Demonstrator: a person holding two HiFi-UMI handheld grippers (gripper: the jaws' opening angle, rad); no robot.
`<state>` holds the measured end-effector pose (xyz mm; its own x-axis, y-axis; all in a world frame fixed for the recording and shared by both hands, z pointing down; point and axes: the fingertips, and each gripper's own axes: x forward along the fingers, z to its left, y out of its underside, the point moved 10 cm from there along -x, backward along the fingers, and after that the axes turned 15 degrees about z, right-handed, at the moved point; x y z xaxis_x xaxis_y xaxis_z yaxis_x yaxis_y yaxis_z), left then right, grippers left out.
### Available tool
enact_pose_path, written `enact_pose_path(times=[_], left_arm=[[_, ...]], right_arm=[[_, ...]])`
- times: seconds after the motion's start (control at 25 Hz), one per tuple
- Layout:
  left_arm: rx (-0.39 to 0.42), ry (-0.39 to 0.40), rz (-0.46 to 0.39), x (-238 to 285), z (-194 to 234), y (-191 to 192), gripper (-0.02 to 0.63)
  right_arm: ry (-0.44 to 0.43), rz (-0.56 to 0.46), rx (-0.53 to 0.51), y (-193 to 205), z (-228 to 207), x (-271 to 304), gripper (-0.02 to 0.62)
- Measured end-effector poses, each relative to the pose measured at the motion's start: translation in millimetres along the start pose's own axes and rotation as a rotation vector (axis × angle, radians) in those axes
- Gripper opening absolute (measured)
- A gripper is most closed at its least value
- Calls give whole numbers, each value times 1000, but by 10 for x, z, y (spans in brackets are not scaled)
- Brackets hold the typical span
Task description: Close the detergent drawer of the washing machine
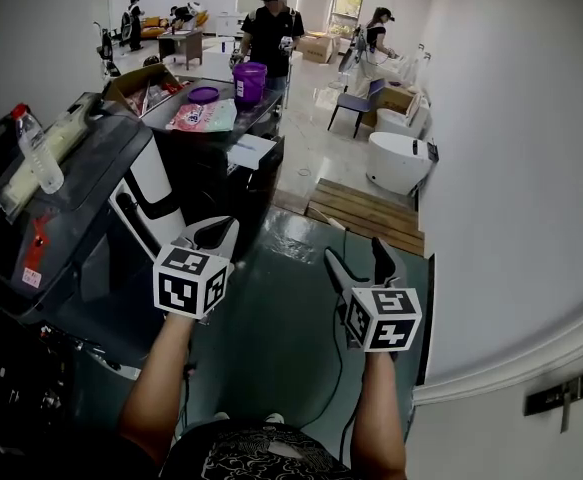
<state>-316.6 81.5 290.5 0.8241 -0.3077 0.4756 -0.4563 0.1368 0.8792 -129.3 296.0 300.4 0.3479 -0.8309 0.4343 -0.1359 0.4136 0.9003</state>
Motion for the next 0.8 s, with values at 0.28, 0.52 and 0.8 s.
enact_pose_path(times=[0.28,0.52,0.8], left_arm=[[2,-3,-4,144,-222,-71,0],[6,-6,9,224,-281,-49,0],[-11,-23,20,380,-128,-48,0]], right_arm=[[-1,8,2,81,-262,-69,416],[1,9,12,136,-383,-34,422],[-22,15,10,98,-404,224,419]])
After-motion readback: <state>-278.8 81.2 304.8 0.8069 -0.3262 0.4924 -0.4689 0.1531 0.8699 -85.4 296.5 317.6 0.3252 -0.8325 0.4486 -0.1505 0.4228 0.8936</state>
